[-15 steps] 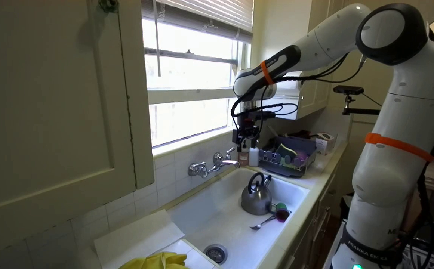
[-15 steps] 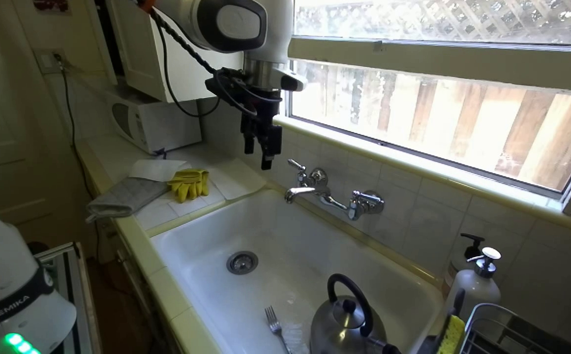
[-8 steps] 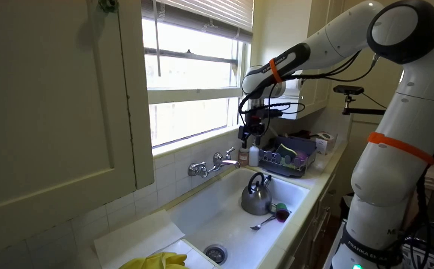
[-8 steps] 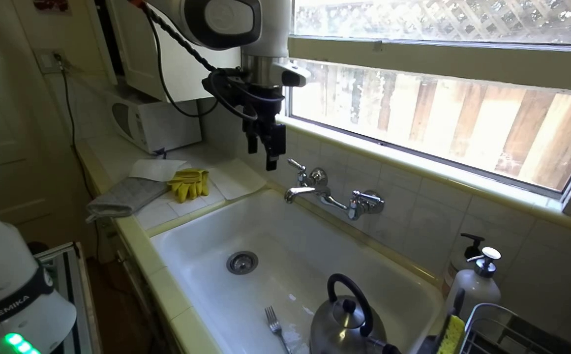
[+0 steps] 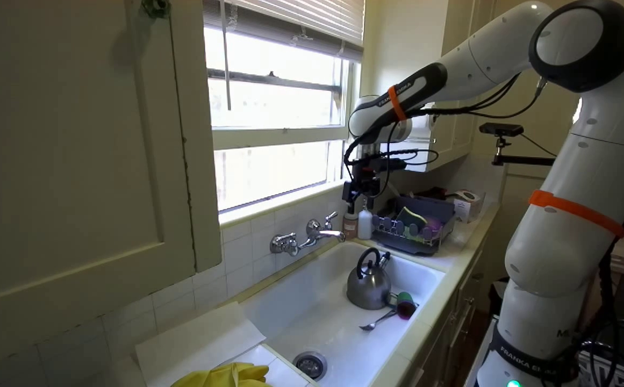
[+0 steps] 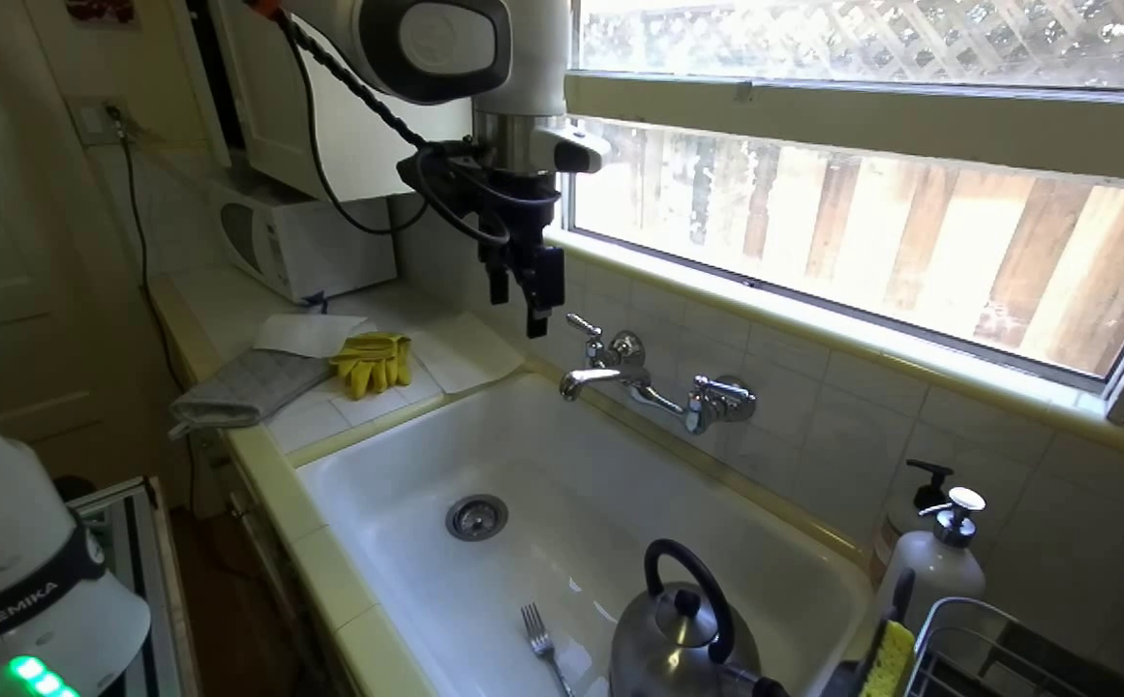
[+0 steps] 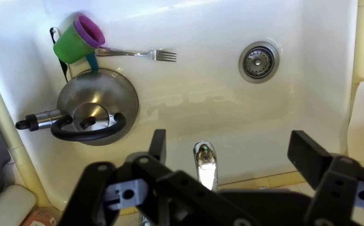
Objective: Turn the tap to the right and close the tap
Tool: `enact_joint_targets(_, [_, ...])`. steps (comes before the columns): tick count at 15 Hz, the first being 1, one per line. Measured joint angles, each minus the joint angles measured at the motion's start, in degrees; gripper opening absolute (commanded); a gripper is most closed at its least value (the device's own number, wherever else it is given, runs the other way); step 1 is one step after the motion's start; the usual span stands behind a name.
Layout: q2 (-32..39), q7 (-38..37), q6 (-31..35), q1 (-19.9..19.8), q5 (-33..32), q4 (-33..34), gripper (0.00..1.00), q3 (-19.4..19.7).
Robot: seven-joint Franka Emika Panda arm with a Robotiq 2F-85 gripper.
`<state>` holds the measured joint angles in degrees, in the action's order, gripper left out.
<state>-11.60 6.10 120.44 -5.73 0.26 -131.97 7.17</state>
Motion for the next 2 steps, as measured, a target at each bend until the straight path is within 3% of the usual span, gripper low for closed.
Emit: enact_joint_targets(2, [0.0, 0.0, 0.0, 0.0, 0.0, 0.0, 1.00, 0.0])
